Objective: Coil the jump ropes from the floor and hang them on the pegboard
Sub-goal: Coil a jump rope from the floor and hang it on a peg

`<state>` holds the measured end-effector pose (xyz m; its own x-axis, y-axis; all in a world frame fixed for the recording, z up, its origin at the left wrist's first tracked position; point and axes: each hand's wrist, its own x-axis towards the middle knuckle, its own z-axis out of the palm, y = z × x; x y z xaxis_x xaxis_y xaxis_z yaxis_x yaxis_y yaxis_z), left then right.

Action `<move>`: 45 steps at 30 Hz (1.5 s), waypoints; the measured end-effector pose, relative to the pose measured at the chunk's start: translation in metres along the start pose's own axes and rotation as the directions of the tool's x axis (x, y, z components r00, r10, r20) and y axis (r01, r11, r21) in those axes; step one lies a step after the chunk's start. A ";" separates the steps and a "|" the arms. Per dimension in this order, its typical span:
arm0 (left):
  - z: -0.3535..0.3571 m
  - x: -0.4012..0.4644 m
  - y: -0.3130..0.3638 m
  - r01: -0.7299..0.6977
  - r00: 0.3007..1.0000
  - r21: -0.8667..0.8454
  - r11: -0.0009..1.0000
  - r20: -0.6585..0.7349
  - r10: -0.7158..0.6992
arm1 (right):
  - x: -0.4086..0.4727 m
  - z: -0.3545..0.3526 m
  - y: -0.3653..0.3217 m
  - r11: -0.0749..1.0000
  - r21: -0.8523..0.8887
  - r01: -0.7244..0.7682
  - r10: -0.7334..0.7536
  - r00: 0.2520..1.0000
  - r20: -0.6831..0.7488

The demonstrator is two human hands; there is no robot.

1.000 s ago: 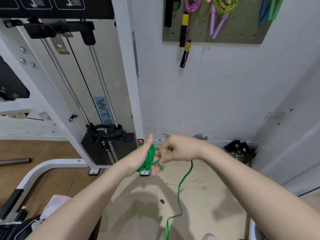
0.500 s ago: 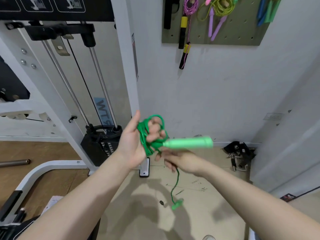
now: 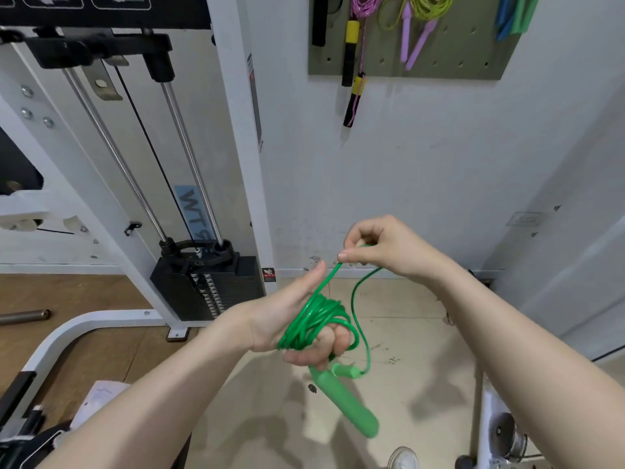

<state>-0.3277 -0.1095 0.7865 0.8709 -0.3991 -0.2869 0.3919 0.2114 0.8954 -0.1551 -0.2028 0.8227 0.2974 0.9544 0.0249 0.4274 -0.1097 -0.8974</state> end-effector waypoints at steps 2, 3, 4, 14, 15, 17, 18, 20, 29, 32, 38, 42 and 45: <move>0.002 -0.003 0.009 -0.159 0.984 -0.159 0.974 0.048 0.169 | 0.000 0.014 0.012 0.998 0.068 -0.009 0.007 1.000 0.020; 0.001 -0.004 0.012 -0.262 0.964 -0.213 0.941 -0.014 0.265 | -0.002 0.024 0.019 0.997 0.071 -0.015 0.012 0.999 0.040; -0.001 -0.005 0.015 -0.377 0.925 -0.239 0.895 -0.134 0.354 | -0.004 0.033 0.027 0.998 0.062 -0.027 0.022 0.998 0.065; -0.060 -0.014 -0.018 -0.476 0.398 -0.110 0.873 -0.912 0.102 | -0.033 0.055 0.029 0.982 -0.011 -0.186 0.162 0.818 0.551; -0.055 -0.012 -0.024 -0.334 0.463 -0.108 0.936 -0.884 0.063 | -0.029 0.047 0.020 0.986 -0.031 -0.165 0.156 0.830 0.536; -0.039 -0.012 -0.027 -0.054 0.666 -0.083 0.995 -0.745 -0.026 | -0.018 0.033 0.003 0.992 -0.093 -0.087 0.120 0.888 0.443; -0.030 -0.011 -0.025 0.059 0.750 -0.035 0.998 -0.658 -0.067 | -0.012 0.027 -0.001 0.993 -0.111 -0.048 0.085 0.927 0.365; -0.019 -0.010 -0.017 0.122 0.882 0.058 0.991 -0.465 -0.081 | 0.000 0.019 -0.003 0.995 -0.095 0.007 0.010 0.984 0.177; -0.019 -0.013 0.015 -0.651 0.759 -0.423 0.631 -0.347 0.550 | -0.014 0.063 0.032 0.966 0.187 -0.181 0.146 0.972 0.184; -0.036 -0.012 0.008 -0.783 0.512 -0.303 0.543 -0.810 0.286 | -0.031 0.075 0.036 0.972 0.078 -0.223 0.174 0.900 0.399; -0.025 0.014 -0.027 -0.089 0.662 -0.111 0.990 -0.749 -0.025 | -0.025 0.051 -0.004 0.874 -0.482 0.061 0.229 0.824 0.518; 0.002 0.021 -0.016 0.053 0.839 0.116 0.992 -0.544 0.019 | -0.024 0.032 -0.019 0.873 -0.473 0.121 0.163 0.842 0.515; 0.001 0.018 -0.004 0.009 0.896 0.035 0.999 -0.443 0.008 | -0.023 0.018 -0.013 0.891 -0.435 0.128 0.006 0.956 0.293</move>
<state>-0.3137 -0.1185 0.7775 0.9152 0.0393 -0.4011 0.3888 0.1762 0.9043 -0.1830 -0.2183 0.8262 0.0368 0.9932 -0.1106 0.7903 -0.0967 -0.6050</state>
